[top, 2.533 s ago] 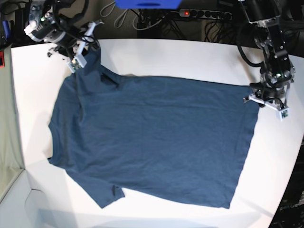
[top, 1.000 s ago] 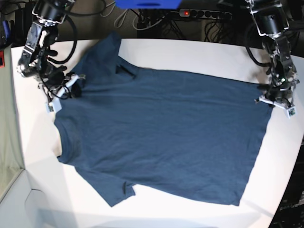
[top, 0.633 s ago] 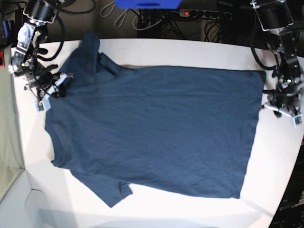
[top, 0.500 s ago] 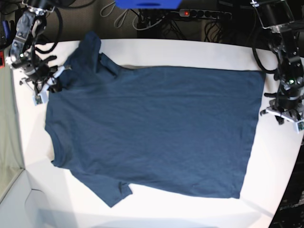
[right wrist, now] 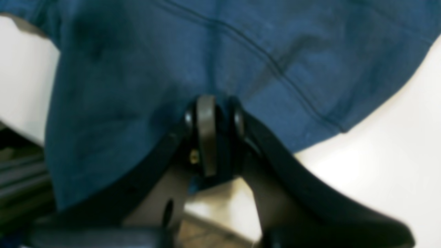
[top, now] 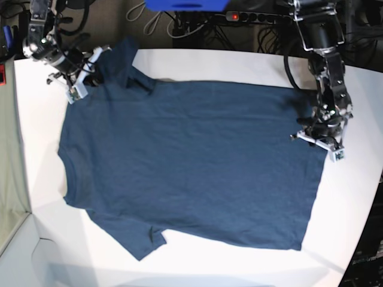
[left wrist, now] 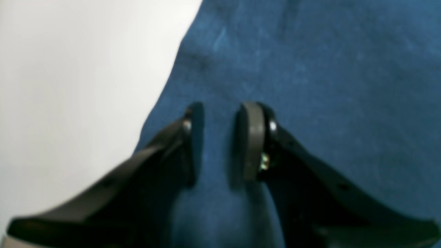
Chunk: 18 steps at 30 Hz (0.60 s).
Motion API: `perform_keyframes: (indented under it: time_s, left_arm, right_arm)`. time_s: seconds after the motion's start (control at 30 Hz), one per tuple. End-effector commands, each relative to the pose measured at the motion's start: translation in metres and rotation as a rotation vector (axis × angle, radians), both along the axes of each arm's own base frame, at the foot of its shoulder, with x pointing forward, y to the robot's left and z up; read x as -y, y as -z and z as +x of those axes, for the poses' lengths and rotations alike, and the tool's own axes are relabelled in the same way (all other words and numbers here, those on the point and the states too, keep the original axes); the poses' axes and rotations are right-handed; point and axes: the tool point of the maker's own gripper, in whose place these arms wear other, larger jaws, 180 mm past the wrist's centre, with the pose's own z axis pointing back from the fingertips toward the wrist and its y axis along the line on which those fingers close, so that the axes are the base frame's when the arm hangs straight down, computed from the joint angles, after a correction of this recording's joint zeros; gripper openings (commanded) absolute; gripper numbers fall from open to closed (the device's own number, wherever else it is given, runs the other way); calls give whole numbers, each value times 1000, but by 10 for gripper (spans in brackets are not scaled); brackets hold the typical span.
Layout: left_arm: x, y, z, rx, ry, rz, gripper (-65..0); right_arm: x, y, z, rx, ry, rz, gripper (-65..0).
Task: Layout the t-shirt on the table in an organized manner, then fold the t-shirt properly
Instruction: 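Drag the shoulder edges apart with both grippers to straighten the shirt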
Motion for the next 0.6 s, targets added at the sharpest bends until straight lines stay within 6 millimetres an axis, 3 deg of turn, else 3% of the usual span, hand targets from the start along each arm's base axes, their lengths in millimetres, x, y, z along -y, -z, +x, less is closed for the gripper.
perform_keyframes:
  time_s: [0.0,0.1,0.23,0.37,0.57]
  left_arm:
    - [-8,-1,-4,-21,-8,21,-472]
    - [-15,12,-26,-79,-5,66,-472]
    - [-26,2,-46,-103,23,148,-472]
    - [-35,-23,-63,-96,47,209,-472]
    - [-32,-64,-55,-2,81,268,-472]
  right_arm:
    - [10,4,-14,-54,-23,-60,-591]
    - [9,-8,-23,-38,-55,-85,-591]
    - [2,-36,-27,18,-109,-122,-591]
    - [2,-56,-21,71,-117,-150,-591]
    - [11,-79,21,196,-34,-150,-591]
